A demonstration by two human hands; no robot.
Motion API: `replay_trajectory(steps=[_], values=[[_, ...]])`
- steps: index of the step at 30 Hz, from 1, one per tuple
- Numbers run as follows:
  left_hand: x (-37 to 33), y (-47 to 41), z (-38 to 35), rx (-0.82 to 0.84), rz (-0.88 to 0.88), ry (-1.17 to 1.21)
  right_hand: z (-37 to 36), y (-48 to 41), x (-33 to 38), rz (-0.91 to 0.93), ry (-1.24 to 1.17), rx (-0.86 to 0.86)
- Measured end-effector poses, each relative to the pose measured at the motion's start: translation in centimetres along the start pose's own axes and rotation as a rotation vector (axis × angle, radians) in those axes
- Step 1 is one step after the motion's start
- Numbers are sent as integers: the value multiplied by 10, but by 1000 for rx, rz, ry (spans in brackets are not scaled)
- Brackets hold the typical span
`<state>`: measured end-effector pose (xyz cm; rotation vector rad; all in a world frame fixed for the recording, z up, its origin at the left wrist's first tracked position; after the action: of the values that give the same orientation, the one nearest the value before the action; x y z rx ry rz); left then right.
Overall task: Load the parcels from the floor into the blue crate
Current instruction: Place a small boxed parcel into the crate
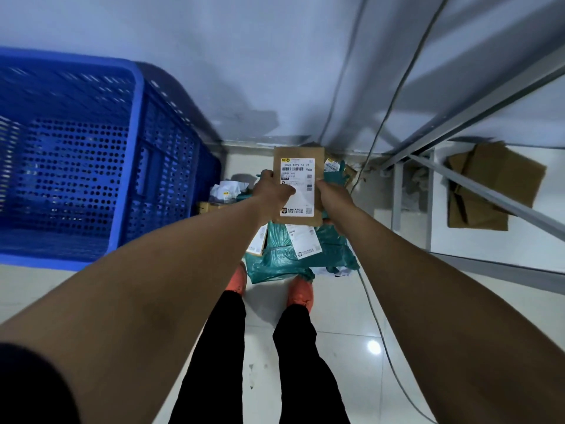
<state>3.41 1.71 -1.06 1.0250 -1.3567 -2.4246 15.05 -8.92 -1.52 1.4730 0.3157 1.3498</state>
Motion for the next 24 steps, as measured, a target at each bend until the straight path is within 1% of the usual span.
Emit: replay_trajectory(steps=[9, 14, 17, 20, 22, 24], values=[[18, -4, -4, 79, -2, 42, -4, -3, -14, 38, 38, -66], [28, -9, -2, 100, -14, 109, -8, -4, -24, 23, -84, -17], [22, -8, 11, 76, -92, 101, -12, -1, -18, 39, -122, -9], [5, -5, 32, 25, -163, 126, -21, 5, 7, 97, -170, -37], [-9, -1, 53, 21, -253, 183, -33, 13, 30, 163, -220, -116], [-23, 9, 81, -18, -360, 231, -46, 24, 57, 249, -289, -250]])
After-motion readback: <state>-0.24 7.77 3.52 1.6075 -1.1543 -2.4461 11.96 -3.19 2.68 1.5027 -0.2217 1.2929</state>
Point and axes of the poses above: each hand's wrist, its own y-axis away from the middle knuckle, its own z-axis out of the back of the hand, x = y × z, the point moved 4 cm from there along -y, towards the middle knuckle, and after that the axes turned 5 degrees about z, right-handed, at the moved point
